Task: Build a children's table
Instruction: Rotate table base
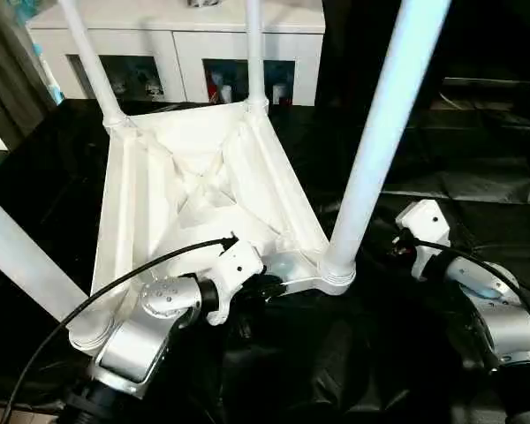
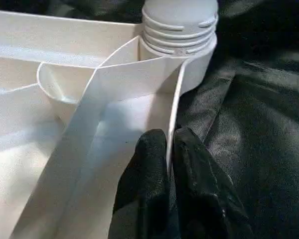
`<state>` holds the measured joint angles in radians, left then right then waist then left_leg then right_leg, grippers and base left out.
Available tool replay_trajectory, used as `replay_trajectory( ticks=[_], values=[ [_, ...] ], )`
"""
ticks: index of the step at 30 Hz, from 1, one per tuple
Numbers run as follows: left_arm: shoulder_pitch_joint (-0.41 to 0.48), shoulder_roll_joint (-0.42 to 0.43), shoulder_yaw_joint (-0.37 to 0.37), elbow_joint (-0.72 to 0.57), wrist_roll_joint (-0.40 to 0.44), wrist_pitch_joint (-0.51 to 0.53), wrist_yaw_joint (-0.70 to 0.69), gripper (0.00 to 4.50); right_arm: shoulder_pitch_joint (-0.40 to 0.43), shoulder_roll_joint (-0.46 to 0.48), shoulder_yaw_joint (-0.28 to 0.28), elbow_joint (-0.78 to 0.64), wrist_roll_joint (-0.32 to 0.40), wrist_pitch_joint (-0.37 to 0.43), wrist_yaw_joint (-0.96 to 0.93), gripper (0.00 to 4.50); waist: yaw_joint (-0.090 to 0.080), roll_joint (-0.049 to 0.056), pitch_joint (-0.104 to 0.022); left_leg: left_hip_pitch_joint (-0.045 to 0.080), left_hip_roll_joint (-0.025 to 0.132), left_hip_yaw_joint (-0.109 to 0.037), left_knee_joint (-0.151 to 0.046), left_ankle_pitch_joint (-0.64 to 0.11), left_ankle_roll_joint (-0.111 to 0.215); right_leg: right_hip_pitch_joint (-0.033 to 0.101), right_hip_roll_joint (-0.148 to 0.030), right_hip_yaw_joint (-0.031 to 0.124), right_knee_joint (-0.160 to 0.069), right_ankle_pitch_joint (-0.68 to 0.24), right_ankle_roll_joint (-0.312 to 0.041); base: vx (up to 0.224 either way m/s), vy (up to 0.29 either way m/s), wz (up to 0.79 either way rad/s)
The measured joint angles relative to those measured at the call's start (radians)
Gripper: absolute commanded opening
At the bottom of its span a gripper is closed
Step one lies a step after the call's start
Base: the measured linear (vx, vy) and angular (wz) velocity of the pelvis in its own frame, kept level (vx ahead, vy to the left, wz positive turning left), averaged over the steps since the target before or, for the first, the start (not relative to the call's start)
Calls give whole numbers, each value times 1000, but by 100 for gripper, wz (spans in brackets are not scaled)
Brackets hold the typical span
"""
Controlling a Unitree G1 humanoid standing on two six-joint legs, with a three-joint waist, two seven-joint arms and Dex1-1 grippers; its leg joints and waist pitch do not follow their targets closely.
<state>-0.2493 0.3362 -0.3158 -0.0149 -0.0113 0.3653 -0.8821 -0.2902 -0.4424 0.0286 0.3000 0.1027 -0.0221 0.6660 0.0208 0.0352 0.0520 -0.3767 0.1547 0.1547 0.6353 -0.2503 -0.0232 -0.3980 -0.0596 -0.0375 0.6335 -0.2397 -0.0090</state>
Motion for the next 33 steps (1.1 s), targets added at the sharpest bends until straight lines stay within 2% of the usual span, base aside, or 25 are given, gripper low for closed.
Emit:
replay_trajectory(
  ticks=[4, 5, 13, 17, 22, 29, 33],
  values=[
    [-29, -4, -9, 44, -10, -31, -43, 12, 0, -4, 0, 0, 0, 0, 9, 285, 15, 0, 0, 0, 0, 0, 1, 0, 0, -1, 0, 0, 2, 0, 0, 0, 0, 0],
    [-45, -9, -9, 66, -18, -35, -56, 55, 0, -4, 0, -1, 0, 0, 10, 285, 18, 0, 0, -1, 0, 0, 3, 0, 0, -1, 0, 0, 4, 0, 0, 0, 0, 0],
    [-118, -17, -17, 150, -20, -101, -60, 105, 23, -13, -1, -18, 0, 1, 9, 285, 31, 3, -1, 3, 2, 1, 10, 3, 0, 1, -1, 0, 13, 1, -1, 0, 0, 0],
    [-119, 8, -40, 189, -12, -102, -108, 105, 30, -14, -1, -23, 0, 1, 8, 285, 30, 6, -1, 9, 4, 2, 8, 6, -5, 7, -1, -1, 14, 2, -2, 0, 0, 0],
    [-147, 21, -53, 231, -11, -115, -139, 105, 37, -13, -1, -29, 1, 9, 5, 285, 32, 6, -1, 10, 4, 2, 7, 8, -8, 9, -1, -1, 13, 2, -2, 0, 0, 0],
    [-186, 10, -52, 315, 9, -184, -107, 105, 51, -14, -1, -44, 1, 14, 5, 285, 34, 7, -1, 10, 5, 2, 7, 9, -10, 12, -1, -2, 13, 3, -3, 0, 0, 0],
    [-186, -2, -52, 325, 2, -199, -121, 75, 54, -13, -1, -54, 2, 20, 5, 285, 36, 7, -1, 10, 5, 2, 7, 10, -11, 12, -1, -2, 13, 3, -3, 0, 0, 0]
  ],
)
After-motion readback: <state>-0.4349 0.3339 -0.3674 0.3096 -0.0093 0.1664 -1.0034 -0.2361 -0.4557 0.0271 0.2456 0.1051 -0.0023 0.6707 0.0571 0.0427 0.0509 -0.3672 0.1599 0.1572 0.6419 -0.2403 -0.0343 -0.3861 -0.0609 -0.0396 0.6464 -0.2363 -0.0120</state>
